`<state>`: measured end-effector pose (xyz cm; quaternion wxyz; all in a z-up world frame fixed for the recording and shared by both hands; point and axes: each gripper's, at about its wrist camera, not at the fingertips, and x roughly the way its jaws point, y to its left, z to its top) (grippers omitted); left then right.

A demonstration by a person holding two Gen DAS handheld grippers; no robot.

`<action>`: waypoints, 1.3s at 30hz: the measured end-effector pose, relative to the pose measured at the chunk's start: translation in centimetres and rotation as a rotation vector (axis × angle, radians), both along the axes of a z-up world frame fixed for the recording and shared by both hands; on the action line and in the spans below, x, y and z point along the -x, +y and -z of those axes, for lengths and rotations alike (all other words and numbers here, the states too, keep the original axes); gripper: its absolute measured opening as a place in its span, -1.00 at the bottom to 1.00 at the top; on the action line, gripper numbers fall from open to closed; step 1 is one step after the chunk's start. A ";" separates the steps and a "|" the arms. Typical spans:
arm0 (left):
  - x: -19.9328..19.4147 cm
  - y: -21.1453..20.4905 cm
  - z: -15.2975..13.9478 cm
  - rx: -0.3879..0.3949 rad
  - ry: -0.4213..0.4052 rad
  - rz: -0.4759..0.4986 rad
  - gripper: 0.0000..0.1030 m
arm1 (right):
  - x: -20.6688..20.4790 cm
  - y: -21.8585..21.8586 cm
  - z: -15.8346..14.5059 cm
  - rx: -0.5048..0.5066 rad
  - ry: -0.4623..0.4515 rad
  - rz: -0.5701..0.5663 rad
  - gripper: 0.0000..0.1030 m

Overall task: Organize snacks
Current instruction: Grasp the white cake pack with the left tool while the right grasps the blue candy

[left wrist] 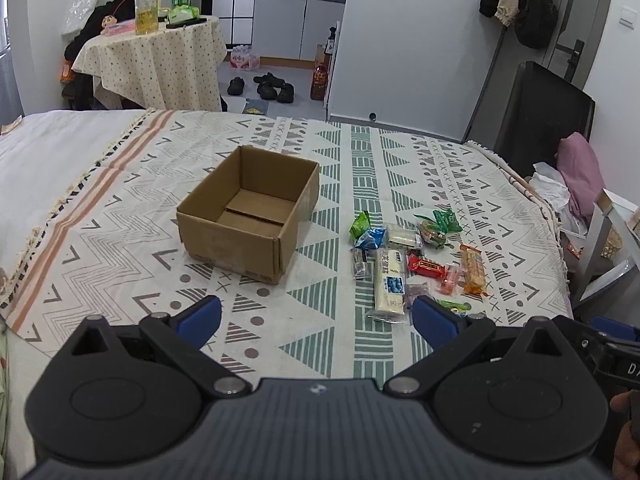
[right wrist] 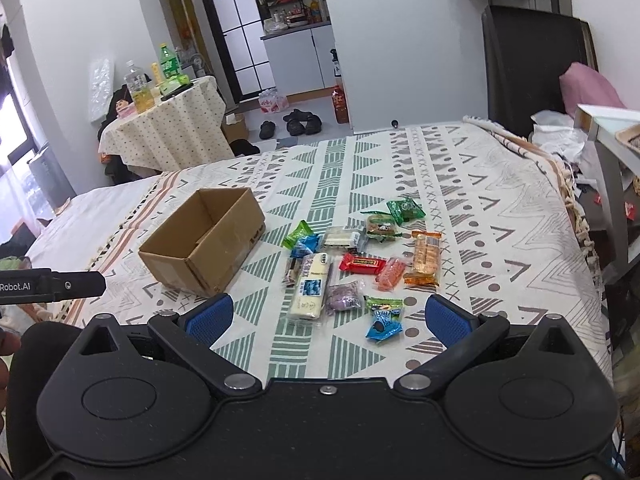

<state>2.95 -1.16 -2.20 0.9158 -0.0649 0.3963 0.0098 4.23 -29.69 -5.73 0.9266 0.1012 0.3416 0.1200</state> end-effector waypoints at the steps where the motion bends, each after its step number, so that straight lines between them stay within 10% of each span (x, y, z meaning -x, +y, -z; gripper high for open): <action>1: -0.3 -0.2 0.2 -0.005 0.004 -0.003 0.98 | -0.2 -0.2 0.2 -0.008 0.006 0.000 1.00; 24: -7.4 -5.3 6.2 0.029 0.137 -0.047 0.72 | -6.3 -4.6 6.0 -0.117 0.141 -0.006 0.88; 39: -13.3 -8.7 11.5 0.050 0.250 -0.012 0.25 | -11.8 -4.5 11.3 -0.173 0.333 -0.013 0.28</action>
